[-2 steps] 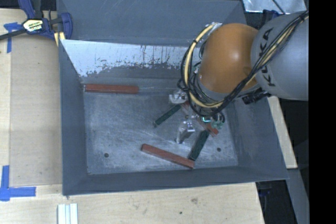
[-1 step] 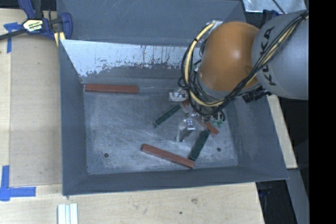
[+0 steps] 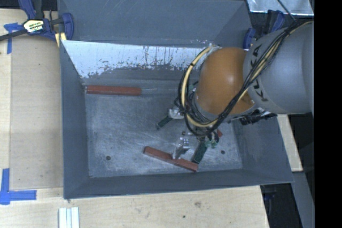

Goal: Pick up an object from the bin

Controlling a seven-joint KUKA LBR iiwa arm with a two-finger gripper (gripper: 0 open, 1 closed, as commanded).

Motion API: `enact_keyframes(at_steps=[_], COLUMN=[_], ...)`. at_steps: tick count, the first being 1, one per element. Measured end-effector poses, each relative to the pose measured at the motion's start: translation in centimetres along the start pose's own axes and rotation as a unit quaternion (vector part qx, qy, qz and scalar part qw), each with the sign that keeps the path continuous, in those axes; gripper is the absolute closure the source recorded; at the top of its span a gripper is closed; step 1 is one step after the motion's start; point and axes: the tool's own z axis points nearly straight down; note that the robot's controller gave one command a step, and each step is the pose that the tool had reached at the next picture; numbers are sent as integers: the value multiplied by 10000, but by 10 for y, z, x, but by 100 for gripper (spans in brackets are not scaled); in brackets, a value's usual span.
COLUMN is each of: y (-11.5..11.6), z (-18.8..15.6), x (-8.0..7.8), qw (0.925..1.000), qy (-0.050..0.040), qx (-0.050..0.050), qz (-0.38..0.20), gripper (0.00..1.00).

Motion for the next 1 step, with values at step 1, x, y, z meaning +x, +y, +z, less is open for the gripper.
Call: enact_keyframes(at_steps=[1], y=[1], z=[20], x=[7], qw=[9999], qy=[-30], qx=[-3], qz=[102], gripper=[0])
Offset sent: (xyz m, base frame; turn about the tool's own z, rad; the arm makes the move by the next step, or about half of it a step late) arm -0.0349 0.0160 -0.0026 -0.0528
